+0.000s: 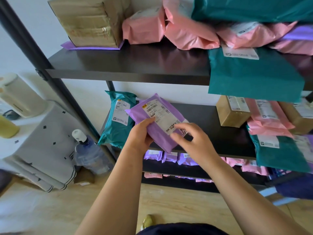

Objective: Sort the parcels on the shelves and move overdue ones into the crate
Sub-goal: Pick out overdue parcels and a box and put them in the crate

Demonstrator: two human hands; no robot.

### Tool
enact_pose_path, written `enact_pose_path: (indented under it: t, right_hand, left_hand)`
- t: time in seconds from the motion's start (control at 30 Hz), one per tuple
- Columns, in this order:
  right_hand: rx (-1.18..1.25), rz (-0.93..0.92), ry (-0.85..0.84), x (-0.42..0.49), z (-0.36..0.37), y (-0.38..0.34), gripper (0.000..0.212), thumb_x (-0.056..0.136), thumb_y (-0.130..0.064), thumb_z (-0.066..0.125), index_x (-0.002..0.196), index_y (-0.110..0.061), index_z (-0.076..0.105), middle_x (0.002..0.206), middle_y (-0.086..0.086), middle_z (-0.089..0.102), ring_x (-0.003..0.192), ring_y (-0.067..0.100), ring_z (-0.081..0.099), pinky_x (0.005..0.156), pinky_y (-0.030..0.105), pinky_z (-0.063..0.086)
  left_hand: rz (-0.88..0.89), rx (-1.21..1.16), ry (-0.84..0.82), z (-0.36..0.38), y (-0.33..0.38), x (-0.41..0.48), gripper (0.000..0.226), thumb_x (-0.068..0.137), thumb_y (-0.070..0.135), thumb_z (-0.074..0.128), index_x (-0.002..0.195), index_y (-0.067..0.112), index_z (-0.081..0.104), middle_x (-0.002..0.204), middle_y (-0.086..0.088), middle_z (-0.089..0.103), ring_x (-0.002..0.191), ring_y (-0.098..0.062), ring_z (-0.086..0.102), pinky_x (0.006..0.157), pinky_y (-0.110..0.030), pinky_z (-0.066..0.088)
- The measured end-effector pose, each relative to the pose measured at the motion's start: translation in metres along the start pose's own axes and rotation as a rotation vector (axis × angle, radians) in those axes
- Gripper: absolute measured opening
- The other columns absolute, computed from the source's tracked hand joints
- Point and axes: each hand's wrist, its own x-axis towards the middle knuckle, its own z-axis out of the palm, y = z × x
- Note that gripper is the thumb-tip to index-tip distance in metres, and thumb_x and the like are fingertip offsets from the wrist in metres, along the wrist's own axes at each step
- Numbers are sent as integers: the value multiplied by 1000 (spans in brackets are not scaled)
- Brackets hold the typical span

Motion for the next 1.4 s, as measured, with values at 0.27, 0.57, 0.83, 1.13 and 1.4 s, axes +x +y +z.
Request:
enact_pose_path:
  t: [0.27,0.57,0.83,1.13,1.4]
  right_hand:
    - [322,341,54,14,-20,4,41,92,-44,63,127,-25,54,113,-9,66,99,8,65,76,24,53]
    - [459,303,11,12,-21,1,12,87,-25,73,95,-17,71,83,2,77,75,22,74,70,38,60]
    - [543,409,124,12,-20,9,14,88,-24,71,98,-14,71,83,7,77,76,29,75,72,44,59]
    - [622,492,97,9,-22,15,18,95,-29,62,102,-14,69,87,8,77,78,31,75,76,47,60]
    - [587,487,72,8,-22,17,20,94,-34,62,103,-18,68,91,6,77,83,30,75,85,57,57]
  left_hand:
    - [-43,168,-86,-13,13,-1,27,85,11,69,112,9,66,107,-13,74,94,-31,69,85,-42,56]
    - [-8,293,-128,-4,9,-1,39,77,19,81,110,5,67,102,-14,75,96,-33,72,87,-49,57]
    - [-24,352,-100,2,-10,1,40,78,17,81,111,0,67,102,-15,75,97,-35,71,88,-48,57]
    - [-26,336,-77,6,-11,4,43,74,19,84,110,3,67,99,-16,75,91,-36,72,82,-49,58]
    - [-37,349,-86,3,-8,5,42,74,18,84,109,4,67,99,-15,75,93,-35,72,85,-50,58]
